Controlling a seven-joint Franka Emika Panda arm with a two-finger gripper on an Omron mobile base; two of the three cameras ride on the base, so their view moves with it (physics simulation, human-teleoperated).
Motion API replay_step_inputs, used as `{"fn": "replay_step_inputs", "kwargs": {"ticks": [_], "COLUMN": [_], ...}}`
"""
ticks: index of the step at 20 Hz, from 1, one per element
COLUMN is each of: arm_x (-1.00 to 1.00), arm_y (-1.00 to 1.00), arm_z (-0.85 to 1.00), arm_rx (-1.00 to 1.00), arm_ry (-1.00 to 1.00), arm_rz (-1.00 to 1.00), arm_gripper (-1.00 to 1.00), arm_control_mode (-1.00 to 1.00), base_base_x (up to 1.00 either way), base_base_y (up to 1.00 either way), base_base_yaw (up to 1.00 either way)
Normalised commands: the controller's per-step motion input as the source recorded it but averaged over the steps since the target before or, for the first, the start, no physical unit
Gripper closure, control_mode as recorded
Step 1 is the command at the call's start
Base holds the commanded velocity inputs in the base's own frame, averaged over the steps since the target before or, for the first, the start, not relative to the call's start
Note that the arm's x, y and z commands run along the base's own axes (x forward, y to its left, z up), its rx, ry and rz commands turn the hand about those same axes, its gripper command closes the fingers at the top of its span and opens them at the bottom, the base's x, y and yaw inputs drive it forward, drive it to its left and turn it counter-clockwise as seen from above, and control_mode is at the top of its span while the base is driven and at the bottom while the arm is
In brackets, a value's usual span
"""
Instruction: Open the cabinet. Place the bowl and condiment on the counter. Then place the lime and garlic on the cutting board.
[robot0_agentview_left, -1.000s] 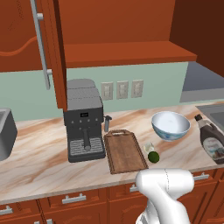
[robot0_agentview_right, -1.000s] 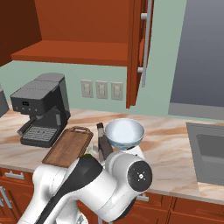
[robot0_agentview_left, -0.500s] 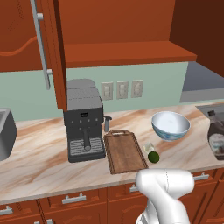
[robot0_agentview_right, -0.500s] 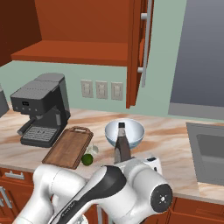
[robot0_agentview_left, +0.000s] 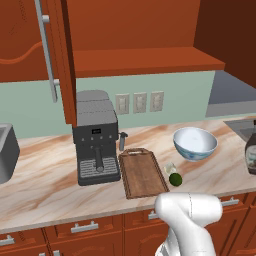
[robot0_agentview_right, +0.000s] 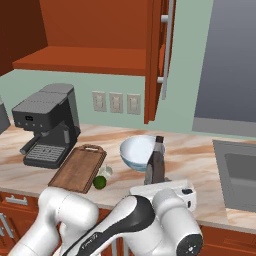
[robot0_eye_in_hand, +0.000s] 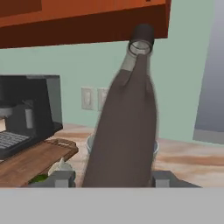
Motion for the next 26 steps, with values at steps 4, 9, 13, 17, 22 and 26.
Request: {"fn": "replay_step_inputs", "kwargs": {"ticks": [4, 9, 13, 17, 22, 26], "arm_x": [0.11, 0.09, 0.03, 0.0, 0.0, 0.0], "arm_y": [-0.11, -0.05, 0.0, 0.0, 0.0, 0.0], "arm_z": [-0.01, -0.01, -0.04, 0.0, -0.03, -0.15], "arm_rx": [0.03, 0.01, 0.0, 0.0, 0.0, -0.02], "arm_ry": [-0.2, -0.19, -0.1, -0.04, -0.03, -0.07], "arm_rz": [-0.16, -0.17, -0.08, 0.0, 0.0, 0.0], "arm_gripper": [1.0, 1.0, 1.0, 1.0, 1.0, 1.0], "arm_control_mode": [-1.0, -1.0, -1.0, -1.0, -1.0, -1.0], "base_base_x": [0.0, 0.0, 0.0, 0.0, 0.0, 0.0], "base_base_y": [0.0, 0.0, 0.0, 0.0, 0.0, 0.0], "base_base_yaw": [0.0, 0.0, 0.0, 0.0, 0.0, 0.0]}}
